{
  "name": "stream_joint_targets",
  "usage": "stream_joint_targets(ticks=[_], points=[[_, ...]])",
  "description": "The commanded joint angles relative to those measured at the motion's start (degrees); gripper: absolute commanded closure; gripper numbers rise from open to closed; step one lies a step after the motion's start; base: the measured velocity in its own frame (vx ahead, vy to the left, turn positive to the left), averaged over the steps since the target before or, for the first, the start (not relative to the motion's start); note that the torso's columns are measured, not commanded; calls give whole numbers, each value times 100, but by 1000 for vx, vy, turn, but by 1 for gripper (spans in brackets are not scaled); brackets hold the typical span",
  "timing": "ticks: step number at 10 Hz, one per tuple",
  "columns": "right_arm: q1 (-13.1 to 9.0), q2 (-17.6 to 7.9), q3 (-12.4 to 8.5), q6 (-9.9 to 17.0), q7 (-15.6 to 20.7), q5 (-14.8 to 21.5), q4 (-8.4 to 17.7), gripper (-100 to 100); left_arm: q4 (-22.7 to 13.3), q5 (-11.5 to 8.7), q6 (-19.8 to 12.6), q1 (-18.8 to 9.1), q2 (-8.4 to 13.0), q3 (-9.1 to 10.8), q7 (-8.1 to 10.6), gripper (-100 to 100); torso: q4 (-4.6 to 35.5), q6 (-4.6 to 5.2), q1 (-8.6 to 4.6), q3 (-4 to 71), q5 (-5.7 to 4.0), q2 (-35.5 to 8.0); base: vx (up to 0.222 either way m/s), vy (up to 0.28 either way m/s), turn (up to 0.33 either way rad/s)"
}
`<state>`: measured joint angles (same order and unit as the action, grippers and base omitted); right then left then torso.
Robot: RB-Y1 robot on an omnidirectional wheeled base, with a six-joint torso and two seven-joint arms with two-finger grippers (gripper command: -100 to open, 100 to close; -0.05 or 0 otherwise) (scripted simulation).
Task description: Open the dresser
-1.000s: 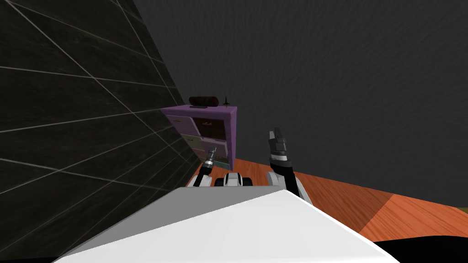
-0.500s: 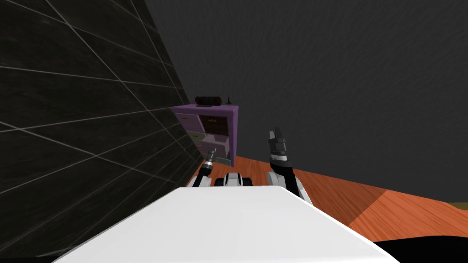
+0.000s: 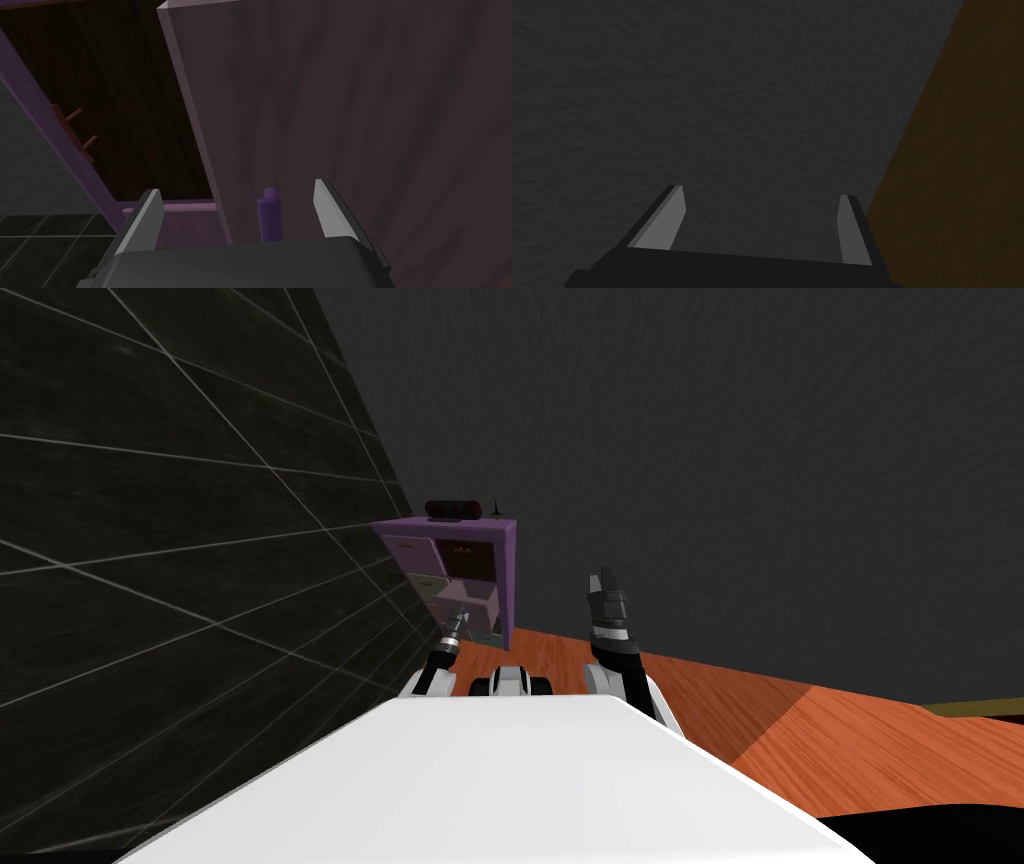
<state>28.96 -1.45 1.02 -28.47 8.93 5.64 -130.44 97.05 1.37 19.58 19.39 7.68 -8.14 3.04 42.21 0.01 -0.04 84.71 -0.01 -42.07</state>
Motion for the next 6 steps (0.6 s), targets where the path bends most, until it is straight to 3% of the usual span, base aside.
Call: stream_joint_targets(ticks=[1, 5, 6], points=[[0, 0, 0, 0, 0, 0, 0, 0, 287, -89, -349, -54, 153, 180, 120, -100, 6, -1, 2, -13, 1, -21, -31, -43, -60], [-1, 0, 0, 0, 0, 0, 0, 0, 706, -230, -833, -130, 401, 460, 305, -100, 15, -3, 1, -17, -4, -29, -47, -43, -77], [0, 0, 0, 0, 0, 0, 0, 0, 577, -205, -772, -133, 352, 410, 268, -100, 28, -3, -5, -20, -12, -37, -16, -17, -8]])
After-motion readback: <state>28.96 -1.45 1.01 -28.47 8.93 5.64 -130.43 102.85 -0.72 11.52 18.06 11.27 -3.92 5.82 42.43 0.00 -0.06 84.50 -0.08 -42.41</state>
